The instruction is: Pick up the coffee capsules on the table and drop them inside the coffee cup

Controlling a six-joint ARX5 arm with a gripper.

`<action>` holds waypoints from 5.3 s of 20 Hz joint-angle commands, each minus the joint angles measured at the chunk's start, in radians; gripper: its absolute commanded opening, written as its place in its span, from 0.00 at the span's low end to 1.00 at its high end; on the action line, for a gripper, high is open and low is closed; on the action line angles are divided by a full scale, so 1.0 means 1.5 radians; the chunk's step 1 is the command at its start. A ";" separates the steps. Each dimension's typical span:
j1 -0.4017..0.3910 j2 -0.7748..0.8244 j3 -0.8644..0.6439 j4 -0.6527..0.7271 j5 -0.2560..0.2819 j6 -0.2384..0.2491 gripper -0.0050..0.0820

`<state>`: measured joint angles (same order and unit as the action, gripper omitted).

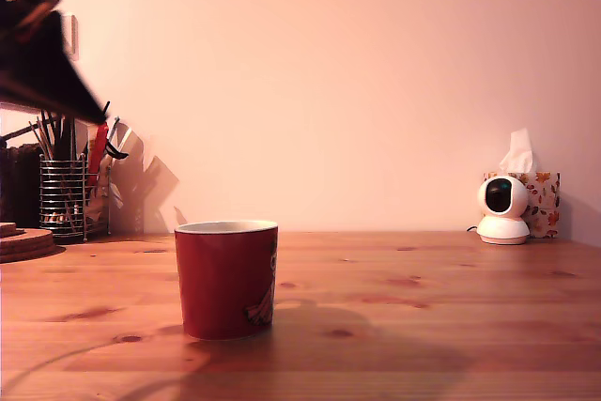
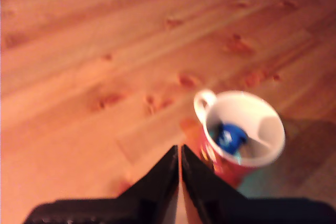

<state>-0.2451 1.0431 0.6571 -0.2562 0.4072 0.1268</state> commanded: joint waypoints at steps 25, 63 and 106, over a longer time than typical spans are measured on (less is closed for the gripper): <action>0.005 -0.356 -0.163 -0.181 -0.128 -0.189 0.04; 0.005 -0.249 -0.163 0.041 -0.152 -0.399 0.05; -0.118 0.335 -0.081 0.346 -0.295 -0.463 0.66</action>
<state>-0.4187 1.5200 0.5346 0.2596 -0.0284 -0.5701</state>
